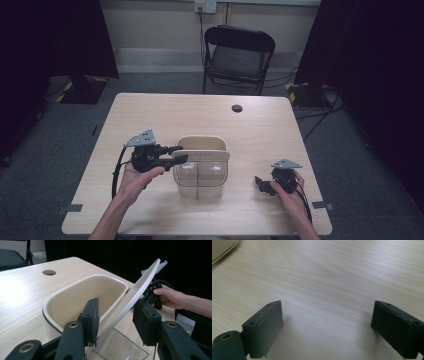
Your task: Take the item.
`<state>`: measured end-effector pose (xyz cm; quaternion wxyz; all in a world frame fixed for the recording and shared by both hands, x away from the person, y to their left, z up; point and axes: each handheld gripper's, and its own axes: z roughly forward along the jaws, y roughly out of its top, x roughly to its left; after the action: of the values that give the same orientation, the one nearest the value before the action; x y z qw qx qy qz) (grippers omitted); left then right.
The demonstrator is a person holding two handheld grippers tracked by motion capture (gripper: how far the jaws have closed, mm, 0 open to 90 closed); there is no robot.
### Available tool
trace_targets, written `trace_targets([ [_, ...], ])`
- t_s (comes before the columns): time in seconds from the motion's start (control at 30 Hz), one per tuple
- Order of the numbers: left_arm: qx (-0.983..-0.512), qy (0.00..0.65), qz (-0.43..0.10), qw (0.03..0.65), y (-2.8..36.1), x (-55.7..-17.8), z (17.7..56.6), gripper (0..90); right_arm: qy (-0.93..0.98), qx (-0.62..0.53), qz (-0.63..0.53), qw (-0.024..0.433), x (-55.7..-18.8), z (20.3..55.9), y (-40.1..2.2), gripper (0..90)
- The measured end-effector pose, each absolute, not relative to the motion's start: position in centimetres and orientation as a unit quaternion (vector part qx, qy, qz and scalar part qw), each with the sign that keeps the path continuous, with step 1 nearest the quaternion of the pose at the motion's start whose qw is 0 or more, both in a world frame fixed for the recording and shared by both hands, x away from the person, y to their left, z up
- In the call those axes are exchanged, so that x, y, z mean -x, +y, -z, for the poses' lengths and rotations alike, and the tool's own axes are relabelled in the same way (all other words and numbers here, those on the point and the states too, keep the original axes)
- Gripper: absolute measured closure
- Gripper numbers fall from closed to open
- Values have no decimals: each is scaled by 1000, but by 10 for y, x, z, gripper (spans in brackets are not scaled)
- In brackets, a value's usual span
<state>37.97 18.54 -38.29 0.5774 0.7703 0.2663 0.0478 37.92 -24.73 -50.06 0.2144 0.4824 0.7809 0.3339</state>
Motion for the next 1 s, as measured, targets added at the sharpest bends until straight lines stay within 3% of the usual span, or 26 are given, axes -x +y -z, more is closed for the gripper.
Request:
trace_targets([
  [1.0, -762, 278, -43, 583, 187, -390, 383, 606, 781, -482, -334, 215, -379, 501, -247, 96],
])
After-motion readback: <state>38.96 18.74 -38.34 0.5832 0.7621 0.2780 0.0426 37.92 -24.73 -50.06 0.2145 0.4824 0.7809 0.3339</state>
